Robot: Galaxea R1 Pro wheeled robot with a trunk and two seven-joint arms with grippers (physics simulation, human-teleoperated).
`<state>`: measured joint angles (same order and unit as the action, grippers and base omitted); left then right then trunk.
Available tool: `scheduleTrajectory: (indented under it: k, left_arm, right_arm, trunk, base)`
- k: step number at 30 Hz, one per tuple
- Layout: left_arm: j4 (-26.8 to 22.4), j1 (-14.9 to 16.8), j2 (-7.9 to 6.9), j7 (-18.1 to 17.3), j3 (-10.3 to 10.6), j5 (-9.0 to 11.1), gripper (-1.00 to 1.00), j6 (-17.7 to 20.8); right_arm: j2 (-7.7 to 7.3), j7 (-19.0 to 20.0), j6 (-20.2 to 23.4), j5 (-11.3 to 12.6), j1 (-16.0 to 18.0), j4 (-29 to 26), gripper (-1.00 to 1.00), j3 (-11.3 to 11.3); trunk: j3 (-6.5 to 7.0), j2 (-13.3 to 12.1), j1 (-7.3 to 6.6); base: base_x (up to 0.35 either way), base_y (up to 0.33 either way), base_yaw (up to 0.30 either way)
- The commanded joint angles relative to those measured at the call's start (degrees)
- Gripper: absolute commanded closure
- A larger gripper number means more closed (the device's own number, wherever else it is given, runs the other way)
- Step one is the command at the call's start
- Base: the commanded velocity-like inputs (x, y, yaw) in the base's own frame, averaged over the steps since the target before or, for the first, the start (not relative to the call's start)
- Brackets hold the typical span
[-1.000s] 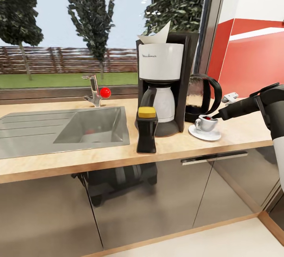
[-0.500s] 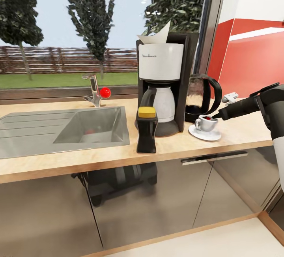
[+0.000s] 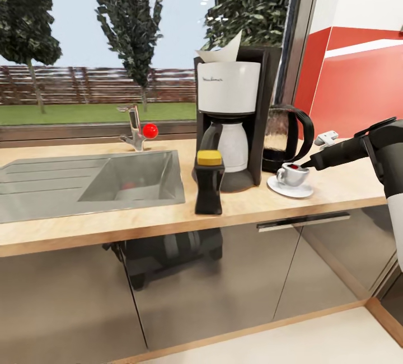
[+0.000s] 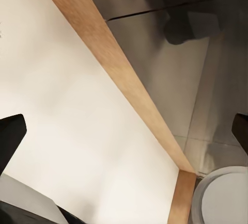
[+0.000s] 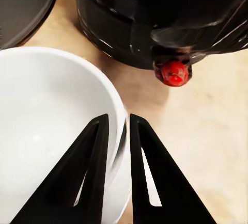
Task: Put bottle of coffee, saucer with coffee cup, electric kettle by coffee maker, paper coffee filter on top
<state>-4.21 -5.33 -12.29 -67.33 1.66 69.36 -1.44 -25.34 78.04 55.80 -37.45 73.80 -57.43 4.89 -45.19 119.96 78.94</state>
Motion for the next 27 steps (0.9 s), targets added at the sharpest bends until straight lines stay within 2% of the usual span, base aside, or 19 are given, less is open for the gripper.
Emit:
scheduleTrajectory:
  k: [1,24,25,27]
  left_arm:
    - [-0.15,-0.03,-0.01,-0.03,0.18,0.16,-1.00,-0.15]
    - [-0.13,-0.03,-0.01,0.00,0.18,0.16,-1.00,-0.13]
    - [-0.13,-0.03,-0.01,0.00,0.18,0.16,-1.00,-0.12]
    - [-0.13,-0.03,-0.03,0.00,0.18,0.16,-1.00,-0.12]
  right_arm:
    - [-0.01,0.71,0.79,-0.26,0.03,-0.05,1.00,0.12]
    - [0.00,0.71,0.75,-0.26,0.03,-0.19,1.00,0.12]
    - [0.01,0.71,0.75,-0.26,0.03,-0.21,-1.00,0.12]
    - [0.02,0.71,0.73,-0.26,0.03,-0.22,-1.00,0.12]
  trunk:
    - [-0.06,0.02,-0.01]
    - [-0.06,0.02,-0.01]
    - [-0.06,0.02,-0.01]
    - [-0.06,0.02,-0.01]
  base:
    - [-0.058,0.048,0.000]
    - [-0.005,0.004,0.000]
    - [0.000,0.000,0.000]
    - [0.000,0.000,0.000]
